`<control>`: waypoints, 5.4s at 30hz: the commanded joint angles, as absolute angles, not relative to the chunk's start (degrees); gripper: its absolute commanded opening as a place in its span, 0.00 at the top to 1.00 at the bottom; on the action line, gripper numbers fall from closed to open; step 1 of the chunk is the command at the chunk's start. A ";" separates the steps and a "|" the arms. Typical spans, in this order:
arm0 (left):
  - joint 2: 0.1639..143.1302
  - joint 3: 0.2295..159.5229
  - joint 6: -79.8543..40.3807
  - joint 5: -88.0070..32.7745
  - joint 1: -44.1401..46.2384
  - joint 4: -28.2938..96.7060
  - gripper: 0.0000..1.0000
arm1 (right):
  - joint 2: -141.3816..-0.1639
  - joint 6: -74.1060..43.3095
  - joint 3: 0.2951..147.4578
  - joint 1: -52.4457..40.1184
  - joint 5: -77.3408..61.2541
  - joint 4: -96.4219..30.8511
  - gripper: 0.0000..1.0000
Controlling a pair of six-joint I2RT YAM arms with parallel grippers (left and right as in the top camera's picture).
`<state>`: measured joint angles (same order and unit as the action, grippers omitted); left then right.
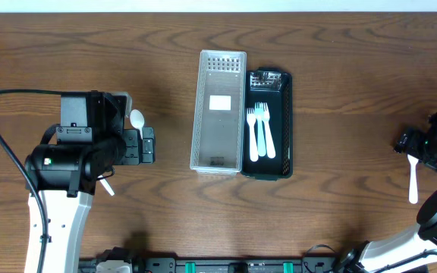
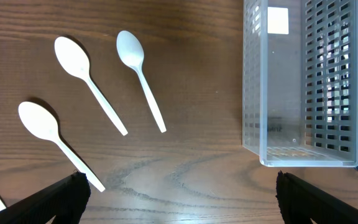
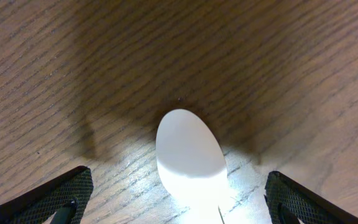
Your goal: Pack container
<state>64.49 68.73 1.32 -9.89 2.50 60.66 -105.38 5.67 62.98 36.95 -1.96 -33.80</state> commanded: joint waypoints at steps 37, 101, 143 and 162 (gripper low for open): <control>64.29 70.00 1.48 -9.19 2.26 61.04 0.02 | -110.98 8.60 62.89 37.50 -3.66 -34.26 0.55; 64.29 70.00 1.48 -9.17 2.26 61.43 0.02 | -90.26 -19.18 97.47 -14.90 -0.86 -56.47 0.99; 68.71 76.14 -5.04 -2.04 2.26 60.93 0.02 | -93.78 -12.78 107.04 -16.05 -1.52 -66.04 0.01; 104.14 75.92 -7.40 -5.85 1.61 50.43 0.02 | -90.15 -8.88 103.57 2.09 -1.52 -76.55 0.01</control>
